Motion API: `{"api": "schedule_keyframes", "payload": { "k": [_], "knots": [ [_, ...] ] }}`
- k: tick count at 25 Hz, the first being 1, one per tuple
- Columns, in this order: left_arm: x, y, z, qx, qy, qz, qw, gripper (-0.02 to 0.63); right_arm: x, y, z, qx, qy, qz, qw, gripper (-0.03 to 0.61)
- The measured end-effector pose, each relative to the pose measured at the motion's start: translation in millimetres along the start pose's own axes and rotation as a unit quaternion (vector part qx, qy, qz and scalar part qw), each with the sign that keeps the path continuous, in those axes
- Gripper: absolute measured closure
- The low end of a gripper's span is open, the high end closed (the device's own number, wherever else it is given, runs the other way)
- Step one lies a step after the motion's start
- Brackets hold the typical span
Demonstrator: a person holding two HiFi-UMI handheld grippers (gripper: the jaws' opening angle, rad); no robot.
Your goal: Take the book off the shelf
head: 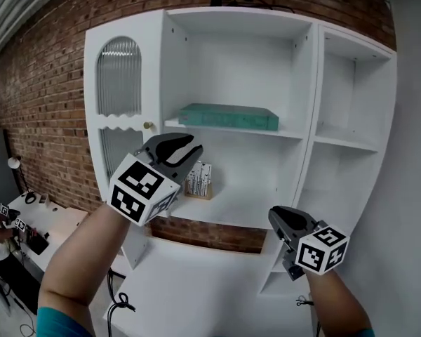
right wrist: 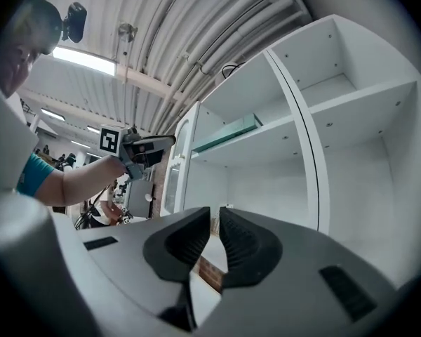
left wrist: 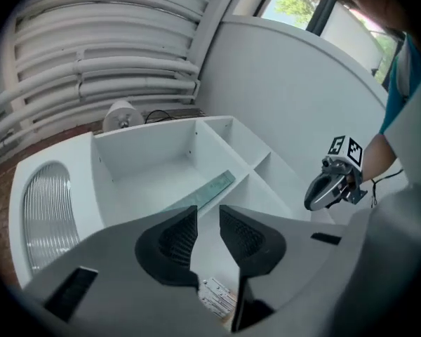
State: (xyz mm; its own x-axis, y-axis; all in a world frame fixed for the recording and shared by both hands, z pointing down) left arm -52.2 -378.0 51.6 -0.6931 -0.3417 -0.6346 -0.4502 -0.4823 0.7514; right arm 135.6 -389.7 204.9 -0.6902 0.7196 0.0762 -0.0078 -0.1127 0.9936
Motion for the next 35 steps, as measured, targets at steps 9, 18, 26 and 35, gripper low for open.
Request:
{"api": "schedule_keyframes", "payload": {
  "k": [9, 18, 26, 35],
  "knots": [
    [11.3, -13.0, -64.4, 0.096, 0.042, -0.216, 0.9708, 0.325, -7.9, -61.1, -10.0, -0.009, 0.04, 0.067, 0.997, 0.534],
    [9.7, -10.0, -122.9, 0.179, 0.092, -0.322, 0.9251, 0.281, -15.7, -61.1, -0.6, -0.003, 0.052, 0.071, 0.996, 0.534],
    [14.4, 17.7, -151.0, 0.246, 0.097, -0.334, 0.9048, 0.278, -27.5, -48.7, 12.2, 0.002, 0.064, 0.061, 0.996, 0.534],
    [11.6, 16.4, -133.3, 0.235, 0.071, -0.404, 0.8811, 0.402, -30.8, -41.7, 19.7, 0.005, 0.062, 0.062, 0.996, 0.534]
  ]
}}
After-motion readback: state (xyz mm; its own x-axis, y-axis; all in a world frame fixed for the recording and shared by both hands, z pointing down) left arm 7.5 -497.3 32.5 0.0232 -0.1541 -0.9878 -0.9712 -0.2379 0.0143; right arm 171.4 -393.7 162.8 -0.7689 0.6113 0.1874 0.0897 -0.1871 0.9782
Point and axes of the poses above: the fingertips, and each gripper's own axes: z backward along the fingers, x to its left, y out of its underside, the point moved 1 cm from there along z, backward along the fingers, and after that the axes turned 1 degree about x, right-handed, at the moved point
